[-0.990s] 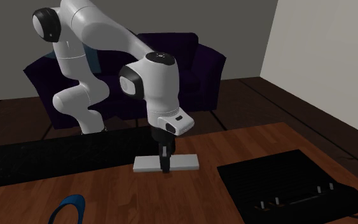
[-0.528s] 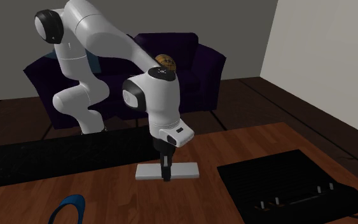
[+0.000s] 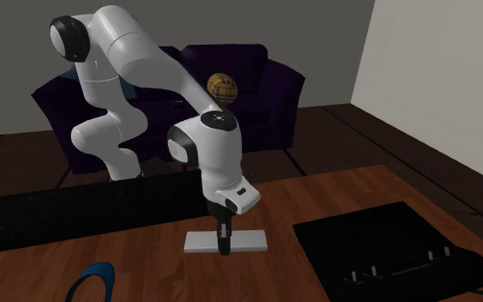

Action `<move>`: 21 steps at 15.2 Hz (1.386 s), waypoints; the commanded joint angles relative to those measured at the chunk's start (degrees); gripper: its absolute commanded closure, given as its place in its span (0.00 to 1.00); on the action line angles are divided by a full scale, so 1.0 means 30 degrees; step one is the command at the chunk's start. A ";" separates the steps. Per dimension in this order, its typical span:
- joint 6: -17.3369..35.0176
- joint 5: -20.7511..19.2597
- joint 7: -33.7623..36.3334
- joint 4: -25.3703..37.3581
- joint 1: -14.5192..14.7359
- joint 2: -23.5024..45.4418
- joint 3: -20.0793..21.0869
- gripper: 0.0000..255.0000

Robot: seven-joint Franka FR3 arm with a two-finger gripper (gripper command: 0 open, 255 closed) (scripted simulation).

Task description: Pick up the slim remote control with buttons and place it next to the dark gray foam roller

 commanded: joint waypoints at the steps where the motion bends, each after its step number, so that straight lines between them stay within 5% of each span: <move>1: 0.0498 0.0009 0.0001 -0.0125 -0.0001 0.0356 0.0002 1.00; 14: 0.1888 0.0034 -0.0003 -0.0542 -0.0010 0.1329 0.0007 1.00; 15: 0.1888 0.0034 -0.0003 -0.0542 -0.0010 0.1329 0.0006 0.00; 21: 0.1297 0.0022 0.0007 -0.0393 -0.0002 0.0886 0.0006 0.00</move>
